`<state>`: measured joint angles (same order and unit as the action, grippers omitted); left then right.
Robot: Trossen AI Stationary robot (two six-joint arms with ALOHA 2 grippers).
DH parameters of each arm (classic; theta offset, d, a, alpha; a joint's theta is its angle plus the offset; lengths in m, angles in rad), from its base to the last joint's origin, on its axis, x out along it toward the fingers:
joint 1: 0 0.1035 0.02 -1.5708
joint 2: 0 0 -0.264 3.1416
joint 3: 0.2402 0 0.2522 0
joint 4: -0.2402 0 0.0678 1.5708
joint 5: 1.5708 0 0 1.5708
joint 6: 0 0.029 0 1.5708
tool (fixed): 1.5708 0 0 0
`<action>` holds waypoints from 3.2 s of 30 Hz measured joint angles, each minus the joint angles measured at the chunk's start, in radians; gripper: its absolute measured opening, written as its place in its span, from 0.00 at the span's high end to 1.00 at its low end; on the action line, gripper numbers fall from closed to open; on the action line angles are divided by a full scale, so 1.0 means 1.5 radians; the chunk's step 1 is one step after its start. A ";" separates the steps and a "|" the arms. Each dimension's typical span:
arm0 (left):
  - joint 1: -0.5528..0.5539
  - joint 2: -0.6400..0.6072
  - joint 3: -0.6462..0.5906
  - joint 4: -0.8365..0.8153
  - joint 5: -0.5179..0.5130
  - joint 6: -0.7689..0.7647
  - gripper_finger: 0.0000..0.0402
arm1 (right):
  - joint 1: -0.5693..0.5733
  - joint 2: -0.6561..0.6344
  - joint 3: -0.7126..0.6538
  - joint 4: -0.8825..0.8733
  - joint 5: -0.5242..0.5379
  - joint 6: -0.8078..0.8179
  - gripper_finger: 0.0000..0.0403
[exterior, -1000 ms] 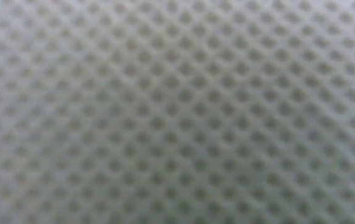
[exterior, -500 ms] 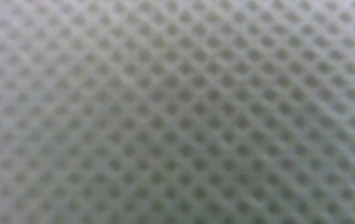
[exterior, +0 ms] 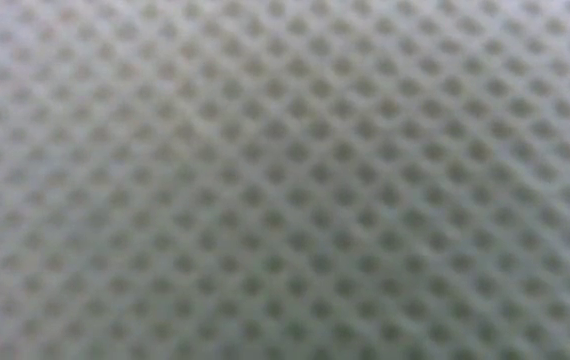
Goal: Sort clothes
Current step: Put the blue patterned polo shirt into the white bin
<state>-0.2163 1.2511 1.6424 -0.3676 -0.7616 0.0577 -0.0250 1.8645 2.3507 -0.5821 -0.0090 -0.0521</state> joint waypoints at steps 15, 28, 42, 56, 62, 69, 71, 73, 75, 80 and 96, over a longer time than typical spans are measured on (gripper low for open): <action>0.007 0.025 0.000 0.059 0.034 -0.030 1.00 | 0.003 0.056 0.000 0.114 -0.009 -0.048 0.51; 0.007 0.018 0.000 0.021 0.032 -0.116 0.90 | -0.004 0.052 0.000 0.107 0.016 -0.089 0.96; 0.003 -0.067 -0.001 -0.128 0.030 -0.174 0.60 | -0.019 -0.011 0.004 0.019 0.291 -0.187 0.97; 0.003 -0.088 -0.002 -0.202 0.030 -0.204 0.57 | -0.022 -0.035 0.003 -0.021 0.611 -0.225 0.97; 0.003 -0.092 -0.002 -0.206 0.029 -0.205 0.57 | -0.014 -0.074 0.004 0.154 0.554 -0.328 0.97; 0.003 -0.118 -0.002 -0.215 0.029 -0.225 0.57 | -0.012 -0.123 0.004 0.097 0.481 -0.229 0.97; 0.003 -0.129 -0.002 -0.215 0.029 -0.225 0.57 | -0.013 -0.131 0.004 0.038 0.448 -0.168 0.97; 0.003 -0.137 -0.002 -0.214 0.028 -0.226 0.57 | -0.012 -0.126 0.003 -0.027 0.439 -0.118 0.97; 0.003 -0.141 -0.002 -0.214 0.028 -0.227 0.57 | -0.013 -0.106 0.002 -0.094 0.440 -0.084 0.97; 0.003 -0.136 -0.002 -0.215 0.025 -0.217 0.57 | -0.030 -0.020 -0.007 -0.236 0.429 0.016 0.97; 0.003 -0.086 -0.001 -0.223 0.026 -0.207 0.57 | -0.124 0.163 -0.005 -0.450 0.232 0.162 0.97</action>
<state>-0.2123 1.1219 1.6405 -0.7024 -0.7231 -0.2524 -0.2105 2.1087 2.3425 -1.2571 0.3389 0.1910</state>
